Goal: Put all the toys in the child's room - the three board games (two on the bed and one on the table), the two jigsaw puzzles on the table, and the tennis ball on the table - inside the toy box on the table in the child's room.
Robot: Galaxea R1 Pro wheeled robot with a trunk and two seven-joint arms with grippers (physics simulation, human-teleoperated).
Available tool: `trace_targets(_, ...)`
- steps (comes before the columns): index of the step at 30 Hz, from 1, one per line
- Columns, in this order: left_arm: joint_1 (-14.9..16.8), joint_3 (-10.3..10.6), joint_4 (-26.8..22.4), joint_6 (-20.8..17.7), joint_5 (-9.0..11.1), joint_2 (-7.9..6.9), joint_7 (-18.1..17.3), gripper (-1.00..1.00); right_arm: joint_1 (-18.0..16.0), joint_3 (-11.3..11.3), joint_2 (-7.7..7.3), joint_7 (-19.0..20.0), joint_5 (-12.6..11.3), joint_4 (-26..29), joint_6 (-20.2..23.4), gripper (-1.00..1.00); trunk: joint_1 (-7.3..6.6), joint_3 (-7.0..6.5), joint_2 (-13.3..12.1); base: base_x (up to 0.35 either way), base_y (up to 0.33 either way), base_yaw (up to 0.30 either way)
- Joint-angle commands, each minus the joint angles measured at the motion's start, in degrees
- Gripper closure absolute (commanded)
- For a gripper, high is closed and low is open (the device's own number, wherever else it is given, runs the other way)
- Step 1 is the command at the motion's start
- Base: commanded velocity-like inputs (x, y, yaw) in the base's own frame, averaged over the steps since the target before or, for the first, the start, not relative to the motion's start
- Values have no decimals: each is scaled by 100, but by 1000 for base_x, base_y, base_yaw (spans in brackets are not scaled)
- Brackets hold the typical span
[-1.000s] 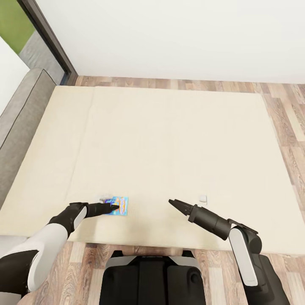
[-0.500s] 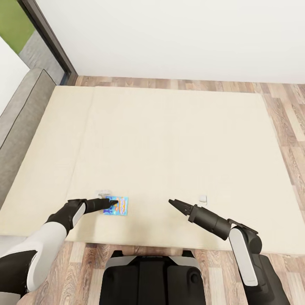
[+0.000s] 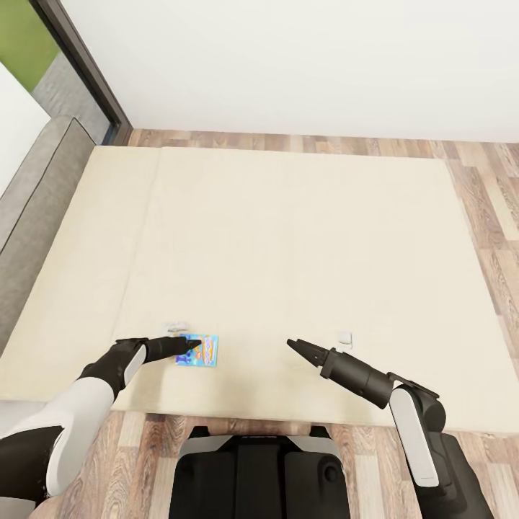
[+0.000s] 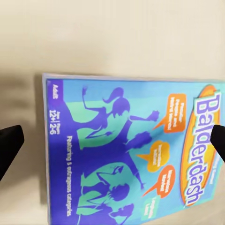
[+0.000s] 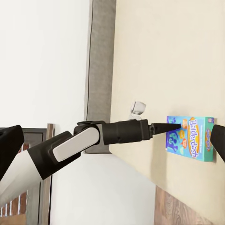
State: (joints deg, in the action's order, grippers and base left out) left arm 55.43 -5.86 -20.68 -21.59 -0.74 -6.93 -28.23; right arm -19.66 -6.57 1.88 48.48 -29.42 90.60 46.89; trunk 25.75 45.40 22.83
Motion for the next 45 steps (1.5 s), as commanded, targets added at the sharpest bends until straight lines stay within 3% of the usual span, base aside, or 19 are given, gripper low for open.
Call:
trace_targets(1, 2, -45, -6, -52, -6, 4, -32, -100, -3, -11, 5, 18, -2, 1, 30, -100, 3, 6, 9, 0, -6, 0)
trace_targets(14, 1, -42, -6, -101, 8, 24, -41, -100, -3, -11, 5, 21, -1, 0, 30, -100, 3, 6, 9, 0, -172, 0)
trace_targets(34, 2, -27, -6, -158, -20, 13, -32, -100, -3, -14, 5, 22, -2, 1, 30, -100, 3, 6, 9, 0, -23, 0)
trace_targets(45, 2, -36, -6, -459, -38, -1, -4, -100, -3, -11, 5, 22, -1, 1, 30, -100, 3, 6, 9, 0, -1, 0)
